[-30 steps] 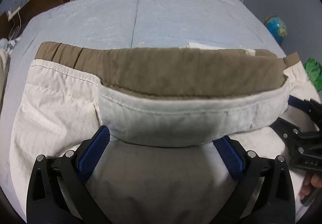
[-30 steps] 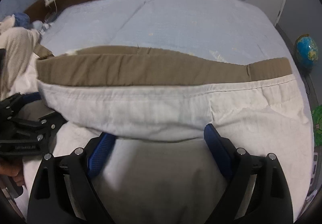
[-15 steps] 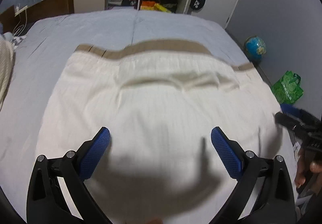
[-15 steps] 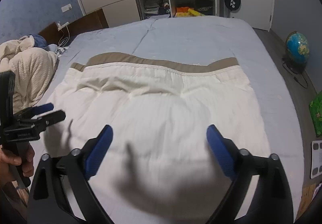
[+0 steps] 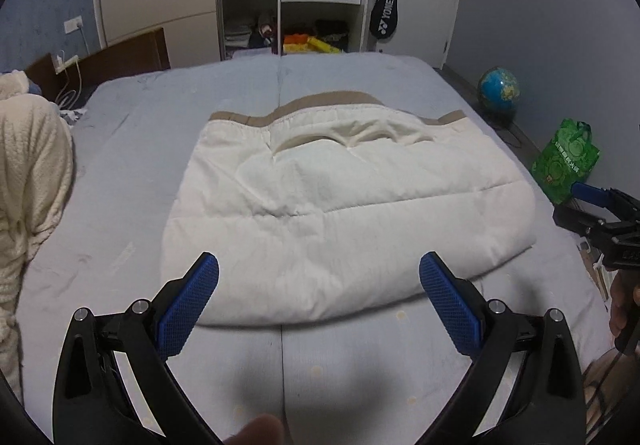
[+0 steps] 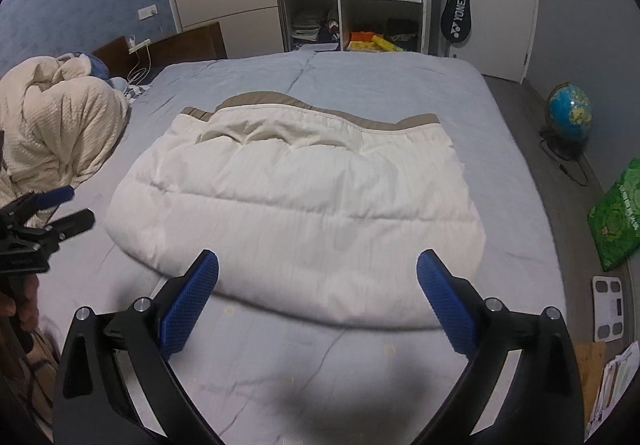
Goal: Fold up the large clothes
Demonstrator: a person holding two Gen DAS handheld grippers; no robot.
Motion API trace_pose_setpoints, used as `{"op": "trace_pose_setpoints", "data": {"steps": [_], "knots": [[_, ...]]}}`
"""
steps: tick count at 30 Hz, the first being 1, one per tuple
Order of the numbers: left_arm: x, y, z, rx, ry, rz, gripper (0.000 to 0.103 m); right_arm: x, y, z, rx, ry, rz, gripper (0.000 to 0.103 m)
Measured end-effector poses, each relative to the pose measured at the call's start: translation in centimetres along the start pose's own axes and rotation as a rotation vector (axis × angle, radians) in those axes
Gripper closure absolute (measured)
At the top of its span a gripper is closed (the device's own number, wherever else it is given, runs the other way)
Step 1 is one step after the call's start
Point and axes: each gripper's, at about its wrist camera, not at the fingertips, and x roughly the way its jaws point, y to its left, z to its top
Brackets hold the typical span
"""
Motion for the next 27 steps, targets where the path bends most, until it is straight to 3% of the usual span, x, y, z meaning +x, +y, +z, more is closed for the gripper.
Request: {"op": "trace_pose_setpoints", "data": {"steps": [14, 23, 27], "knots": [[-4.8, -1.1, 0.0, -0.028, -0.067, -0.031, 0.006, -6.2, 2.0, -0.9, -0.001, -0.053, -0.01, 0.008], [-5.3, -2.4, -1.8, 0.022, -0.116, -0.027, 0.006, -5.1, 3.3, -2.8, 0.03, -0.071, -0.001, 0.008], [-4.5, -2.5, -2.6, 0.031, -0.088, -0.023, 0.006, -4.4, 3.5, -3.5, 0.043, -0.042, -0.036, 0.008]]}}
